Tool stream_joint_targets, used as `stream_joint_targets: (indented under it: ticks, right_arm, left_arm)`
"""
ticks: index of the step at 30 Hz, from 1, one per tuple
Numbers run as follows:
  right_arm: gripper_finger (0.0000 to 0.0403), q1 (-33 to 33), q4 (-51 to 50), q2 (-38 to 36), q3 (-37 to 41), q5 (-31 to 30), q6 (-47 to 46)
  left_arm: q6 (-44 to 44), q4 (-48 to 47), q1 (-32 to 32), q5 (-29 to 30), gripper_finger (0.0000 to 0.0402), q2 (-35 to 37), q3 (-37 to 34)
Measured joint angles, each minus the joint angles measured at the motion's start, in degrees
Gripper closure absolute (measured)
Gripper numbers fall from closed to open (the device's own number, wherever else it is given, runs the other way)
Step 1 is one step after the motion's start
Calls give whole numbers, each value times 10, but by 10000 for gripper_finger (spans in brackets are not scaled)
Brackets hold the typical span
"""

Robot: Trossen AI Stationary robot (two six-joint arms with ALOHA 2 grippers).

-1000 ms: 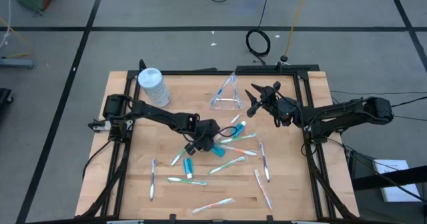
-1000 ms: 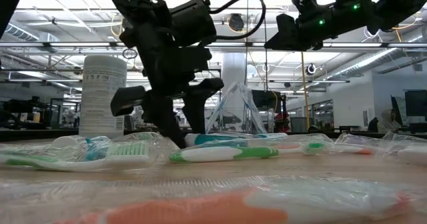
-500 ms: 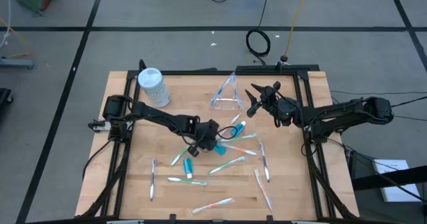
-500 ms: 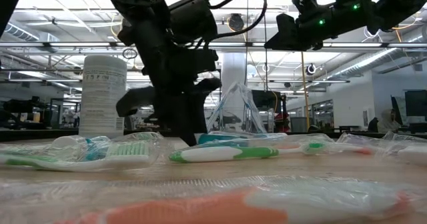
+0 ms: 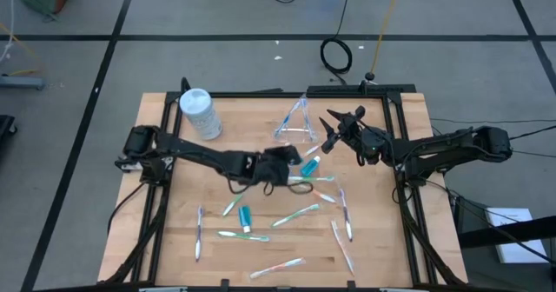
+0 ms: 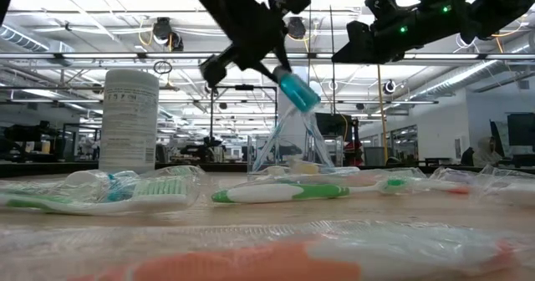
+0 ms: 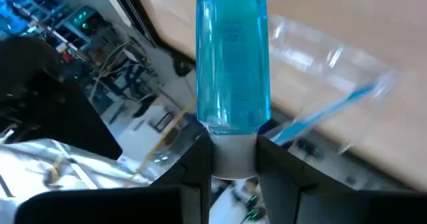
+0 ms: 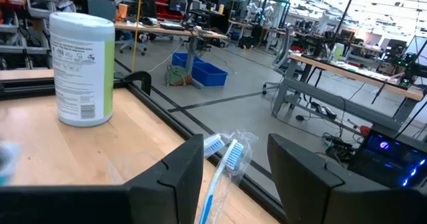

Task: Pick & Place toothbrushing station
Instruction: Put the mouthwash into the transparent organizer

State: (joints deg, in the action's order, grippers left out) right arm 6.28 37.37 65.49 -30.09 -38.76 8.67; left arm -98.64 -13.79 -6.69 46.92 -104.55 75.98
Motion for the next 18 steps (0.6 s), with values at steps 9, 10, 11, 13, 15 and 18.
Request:
stream_joint_targets:
  ticks: [9, 10, 11, 13, 15, 18]
  right_arm:
    - [247, 0, -8, 0, 0, -1, 10]
    - [247, 0, -8, 0, 0, -1, 10]
    - [247, 0, -8, 0, 0, -1, 10]
    - [247, 0, -8, 0, 0, -1, 13]
    - [248, 0, -8, 0, 0, -1, 18]
    - [248, 0, -8, 0, 0, -1, 29]
  left_arm:
    - [-200, 49, 111, -22, 318, -5, 1]
    - [-221, 50, 125, -29, 318, -5, 1]
    - [-237, 53, 135, -40, 318, -4, 1]
    - [-257, 66, 153, -63, 318, -4, 1]
    - [-270, 84, 166, -91, 318, -4, 1]
    - [-288, 100, 178, -139, 318, -4, 1]
